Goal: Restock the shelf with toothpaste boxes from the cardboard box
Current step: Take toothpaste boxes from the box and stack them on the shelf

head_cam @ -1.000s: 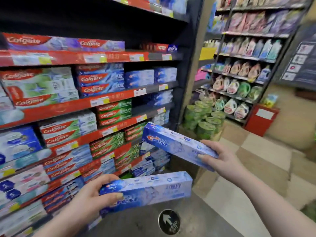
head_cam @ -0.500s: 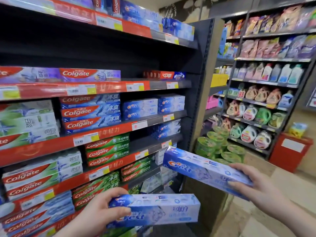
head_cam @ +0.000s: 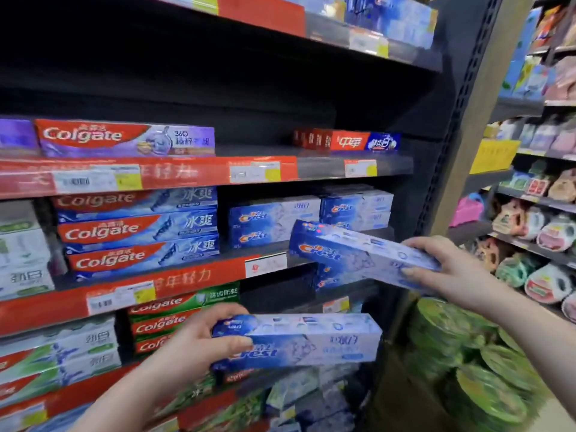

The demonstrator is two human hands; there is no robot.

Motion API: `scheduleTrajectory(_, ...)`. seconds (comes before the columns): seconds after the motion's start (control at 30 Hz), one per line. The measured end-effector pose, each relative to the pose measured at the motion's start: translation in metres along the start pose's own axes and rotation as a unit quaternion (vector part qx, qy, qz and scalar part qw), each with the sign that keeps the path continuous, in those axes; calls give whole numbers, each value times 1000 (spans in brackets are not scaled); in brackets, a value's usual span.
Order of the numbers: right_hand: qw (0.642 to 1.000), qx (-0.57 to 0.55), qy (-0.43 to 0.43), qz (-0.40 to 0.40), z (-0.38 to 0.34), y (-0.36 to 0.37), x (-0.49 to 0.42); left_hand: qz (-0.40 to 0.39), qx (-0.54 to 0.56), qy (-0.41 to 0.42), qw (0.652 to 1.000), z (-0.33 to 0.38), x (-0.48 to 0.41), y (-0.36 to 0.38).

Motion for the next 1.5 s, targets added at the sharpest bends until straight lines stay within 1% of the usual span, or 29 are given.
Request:
scheduleTrajectory(0.13, 998, -10, -58, -33, 23, 7, -96, 92, 13, 14, 996, 4, -16, 1)
scheduleTrajectory(0.2, 994, -19, -95, -58, 30, 14, -139, 146, 36, 6, 989, 3, -20, 8)
scheduleTrajectory(0.27, 986, -17, -137, -89, 31, 22, -175, 183, 64, -2, 981, 8, -21, 19)
scheduleTrajectory(0.4, 963, -14, -227, -142, 26, 44, -222, 260, 76, -18, 962, 8, -17, 41)
scheduleTrajectory(0.5, 954, -23, -256, -154, 21, 61, -242, 305, 94, -24, 947, 9, -11, 54)
scheduleTrajectory(0.63, 952, -29, -261, -156, 16, 77, -254, 318, 92, -40, 943, 7, -11, 57)
scheduleTrajectory(0.8, 956, -25, -247, -156, 14, 87, -263, 323, 65, -63, 942, 7, -18, 41)
scheduleTrajectory(0.93, 959, -3, -242, -149, 16, 91, -260, 313, 69, -60, 945, 3, -24, 31)
scheduleTrajectory(1.07, 966, -9, -232, -115, 17, 96, -254, 295, 68, -52, 952, 1, -31, 25)
scheduleTrajectory(1.23, 970, 21, -220, -102, 19, 99, -248, 297, 67, -51, 951, 1, -38, 20)
scheduleTrajectory(1.37, 972, 36, -210, -98, 17, 99, -247, 292, 68, -46, 953, 5, -39, 19)
scheduleTrajectory(1.5, 972, 25, -209, -107, 18, 97, -247, 285, 82, -33, 954, 9, -42, 15)
Point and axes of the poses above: each hand's wrist, its own x-axis away from the middle knuckle, its own y-axis out of the palm, z = x × y, the point moved 2 cm from there along -x, towards the middle knuckle, and after that the axes turned 10 degrees about -z, right-handed, at the moved point
